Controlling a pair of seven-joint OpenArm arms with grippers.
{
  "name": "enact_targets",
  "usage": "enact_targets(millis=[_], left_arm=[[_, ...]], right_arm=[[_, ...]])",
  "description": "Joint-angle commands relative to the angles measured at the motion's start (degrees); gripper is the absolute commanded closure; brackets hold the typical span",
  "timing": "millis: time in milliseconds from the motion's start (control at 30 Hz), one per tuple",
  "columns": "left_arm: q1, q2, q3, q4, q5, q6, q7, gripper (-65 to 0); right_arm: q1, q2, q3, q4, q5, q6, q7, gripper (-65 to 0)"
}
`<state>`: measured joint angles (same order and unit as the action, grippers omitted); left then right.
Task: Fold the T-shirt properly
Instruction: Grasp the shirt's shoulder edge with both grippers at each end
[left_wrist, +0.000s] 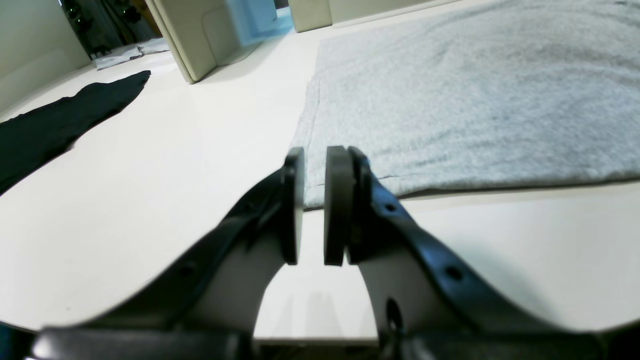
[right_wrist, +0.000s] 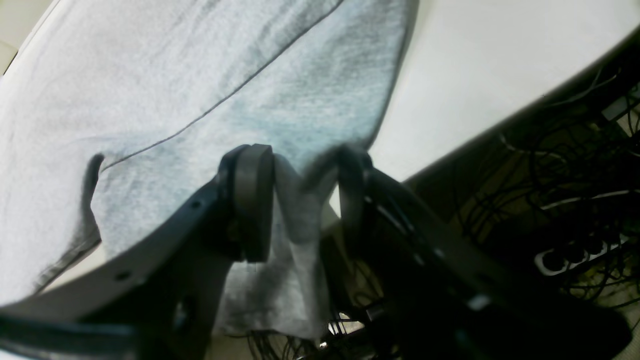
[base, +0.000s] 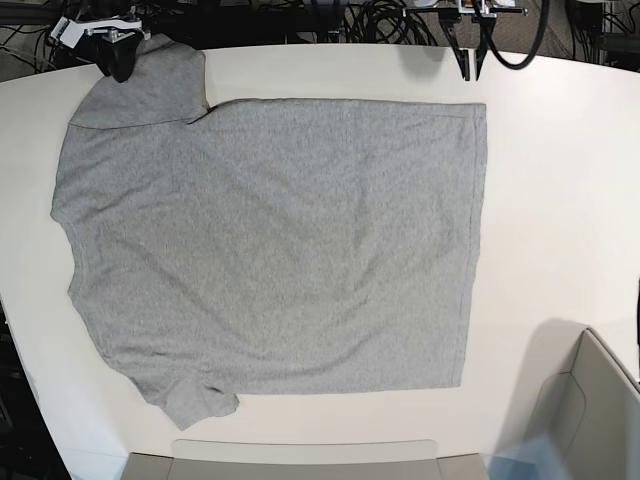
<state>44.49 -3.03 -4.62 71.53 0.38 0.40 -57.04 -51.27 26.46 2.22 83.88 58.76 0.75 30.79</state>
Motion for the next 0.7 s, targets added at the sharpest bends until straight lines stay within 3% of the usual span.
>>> enact_targets(millis=[0, 67, 267, 500, 567, 667], left_arm=[[0.9, -0.1, -0.2, 1.8, -0.3, 0.2, -0.8, -9.0], [0.9, -0.1, -0.3, 4.6, -0.8, 0.2, 2.0, -11.1], [1.4, -0.4, -0.1, 14.5, -10.7, -0.4, 12.2, -18.1], [1.4, -6.9, 4.7, 20.8, -12.9, -0.4, 30.2, -20.9], [1.5, -7.5, 5.1, 22.8, -17.7, -0.6, 33.8, -21.3], [1.5, -10.9, 4.8, 25.7, -27.4, -5.0, 44.1, -22.4]], right_arm=[[0.0, 0.2, 0.2, 0.1, 0.4, -0.7, -5.2, -22.6], [0.5, 0.1, 0.3, 0.1, 0.4, -0.7, -6.3, -22.5], [0.5, 0.3, -0.1, 0.2, 0.3, -0.6, -6.4, -22.5], [0.4, 0.5, 0.3, 0.0, 0.3, -0.6, -6.4, -22.5], [0.4, 0.5, 0.3, 0.0, 0.3, -0.6, -6.4, -22.5], [0.4, 0.5, 0.3, 0.0, 0.3, -0.6, -6.4, -22.5]])
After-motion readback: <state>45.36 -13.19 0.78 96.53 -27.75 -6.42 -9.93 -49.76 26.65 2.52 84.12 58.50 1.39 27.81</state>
